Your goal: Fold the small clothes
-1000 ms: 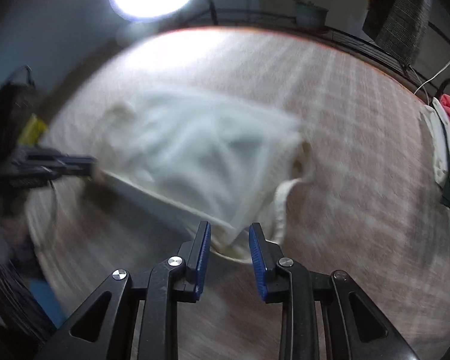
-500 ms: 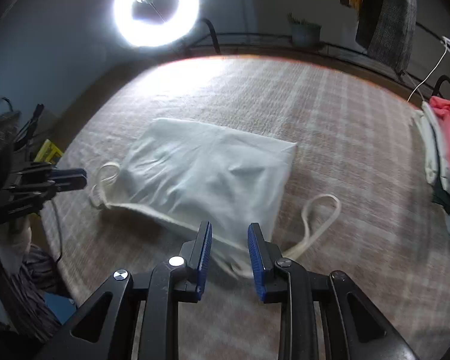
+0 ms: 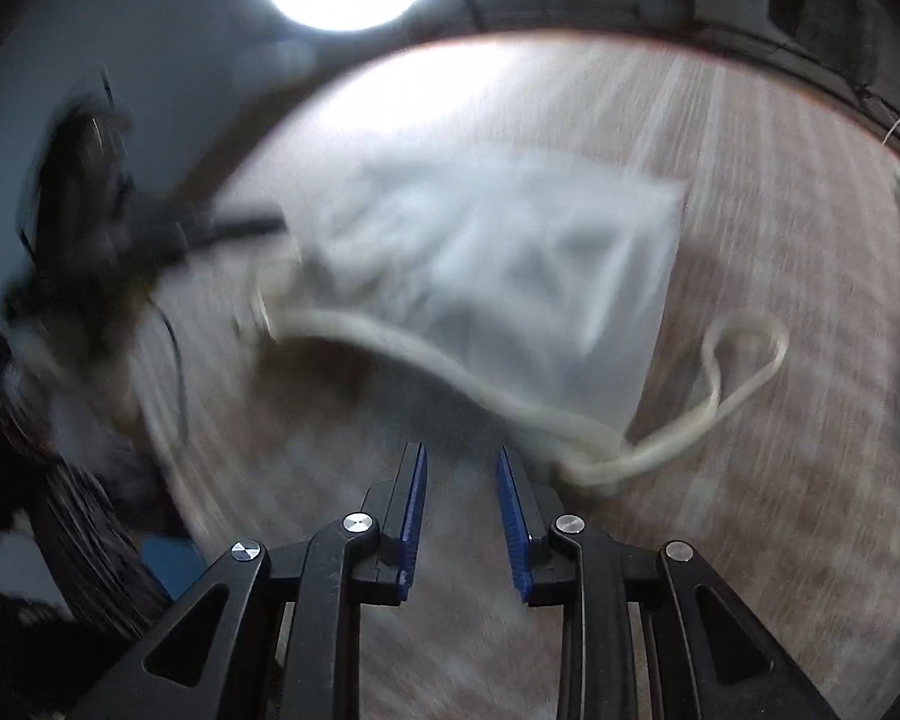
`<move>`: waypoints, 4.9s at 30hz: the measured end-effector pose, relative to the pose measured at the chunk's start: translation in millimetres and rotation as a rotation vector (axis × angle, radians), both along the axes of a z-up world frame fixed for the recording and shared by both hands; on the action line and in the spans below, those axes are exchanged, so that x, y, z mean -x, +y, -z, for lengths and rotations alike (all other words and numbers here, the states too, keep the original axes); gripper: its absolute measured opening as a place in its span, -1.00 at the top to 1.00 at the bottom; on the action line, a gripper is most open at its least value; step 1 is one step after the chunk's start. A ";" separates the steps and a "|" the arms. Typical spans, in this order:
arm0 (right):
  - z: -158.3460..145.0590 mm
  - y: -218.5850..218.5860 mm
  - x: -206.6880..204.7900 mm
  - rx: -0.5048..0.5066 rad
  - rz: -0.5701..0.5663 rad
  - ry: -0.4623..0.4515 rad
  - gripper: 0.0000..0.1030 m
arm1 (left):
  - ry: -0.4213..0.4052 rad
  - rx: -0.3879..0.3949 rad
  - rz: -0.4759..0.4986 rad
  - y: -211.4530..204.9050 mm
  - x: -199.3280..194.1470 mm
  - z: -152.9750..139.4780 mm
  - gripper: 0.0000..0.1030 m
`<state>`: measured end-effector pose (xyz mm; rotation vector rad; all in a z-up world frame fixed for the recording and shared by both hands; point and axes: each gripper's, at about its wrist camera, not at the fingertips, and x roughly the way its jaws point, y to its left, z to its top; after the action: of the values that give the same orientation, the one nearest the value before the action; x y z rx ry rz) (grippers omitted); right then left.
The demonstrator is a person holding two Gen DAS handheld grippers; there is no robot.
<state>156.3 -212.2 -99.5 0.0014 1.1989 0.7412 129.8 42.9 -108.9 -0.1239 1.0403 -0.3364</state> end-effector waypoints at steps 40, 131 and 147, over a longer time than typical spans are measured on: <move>11.3 8.3 -39.6 0.024 0.107 -0.003 0.50 | 0.046 0.090 -0.334 68.4 -82.4 44.9 0.50; -76.5 -398.1 -205.7 0.234 0.740 -0.298 0.94 | -0.199 0.117 0.189 -448.5 -260.7 -51.5 0.88; 3.6 -397.8 -250.4 0.328 0.755 -0.161 0.86 | -0.061 0.153 0.119 -425.6 -284.1 -9.2 0.85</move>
<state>406.7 -610.0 -103.1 0.1147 1.0429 -0.1165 413.8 -382.7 -99.7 -0.1885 0.9634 -0.5253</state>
